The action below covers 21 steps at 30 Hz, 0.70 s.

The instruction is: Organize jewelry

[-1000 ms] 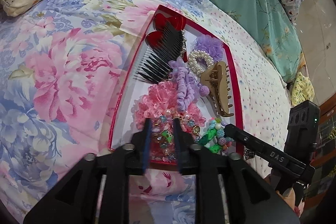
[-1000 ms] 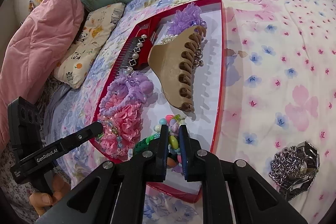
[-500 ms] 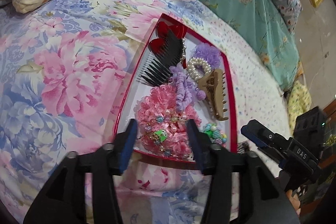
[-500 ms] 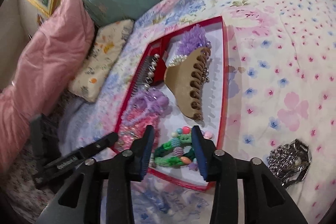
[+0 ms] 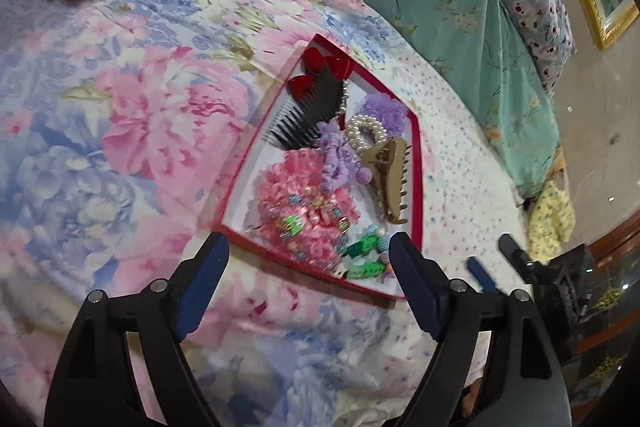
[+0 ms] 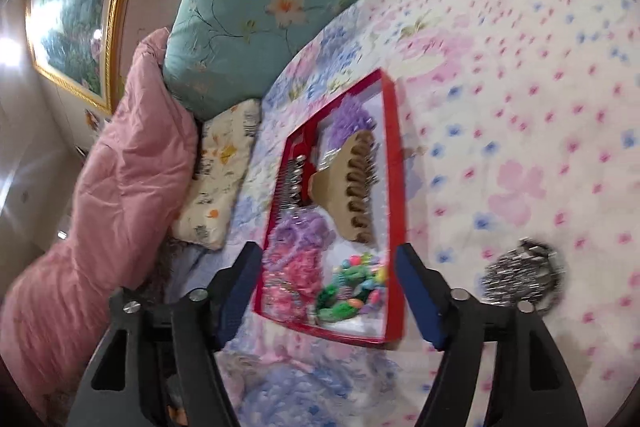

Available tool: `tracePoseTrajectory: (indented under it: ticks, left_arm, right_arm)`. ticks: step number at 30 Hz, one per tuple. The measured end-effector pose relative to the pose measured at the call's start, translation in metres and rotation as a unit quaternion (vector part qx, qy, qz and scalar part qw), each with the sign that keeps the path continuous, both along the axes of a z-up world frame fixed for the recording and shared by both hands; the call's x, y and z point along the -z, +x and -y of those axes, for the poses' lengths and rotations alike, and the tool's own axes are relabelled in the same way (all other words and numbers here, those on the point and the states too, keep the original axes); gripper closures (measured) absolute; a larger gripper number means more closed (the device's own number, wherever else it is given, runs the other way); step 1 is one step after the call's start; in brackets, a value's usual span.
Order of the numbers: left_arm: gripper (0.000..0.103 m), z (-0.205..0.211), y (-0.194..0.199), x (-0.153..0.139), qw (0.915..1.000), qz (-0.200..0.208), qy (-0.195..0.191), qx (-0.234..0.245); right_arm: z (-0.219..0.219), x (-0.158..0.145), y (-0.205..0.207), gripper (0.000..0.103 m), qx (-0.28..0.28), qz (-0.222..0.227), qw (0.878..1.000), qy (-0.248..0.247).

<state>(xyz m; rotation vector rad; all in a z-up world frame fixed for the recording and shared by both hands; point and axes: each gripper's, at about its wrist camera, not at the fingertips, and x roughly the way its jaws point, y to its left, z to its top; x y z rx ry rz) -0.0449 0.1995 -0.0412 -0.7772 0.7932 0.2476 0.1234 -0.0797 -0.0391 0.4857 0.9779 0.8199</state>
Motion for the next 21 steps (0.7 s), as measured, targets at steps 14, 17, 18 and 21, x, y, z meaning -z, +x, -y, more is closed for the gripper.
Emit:
tracePoseTrajectory:
  ticks: [14, 17, 18, 21]
  left_arm:
    - [0.014, 0.035, -0.031, -0.073, 0.9749, -0.056, 0.215, 0.003]
    - [0.006, 0.043, -0.035, -0.090, 0.9670, -0.055, 0.249, 0.005]
    - [0.004, 0.045, -0.035, -0.092, 0.9661, -0.055, 0.252, 0.006]
    - [0.000, 0.050, -0.037, -0.095, 0.9618, -0.052, 0.268, 0.008]
  right_arm:
    - [-0.003, -0.111, -0.067, 0.002, -0.073, 0.262, 0.949, -0.159]
    - [-0.008, -0.119, -0.077, 0.001, -0.097, 0.271, 0.943, -0.168]
    - [-0.009, -0.119, -0.080, 0.001, -0.107, 0.268, 0.943, -0.167]
    - [-0.016, -0.115, -0.086, 0.001, -0.135, 0.261, 0.940, -0.173]
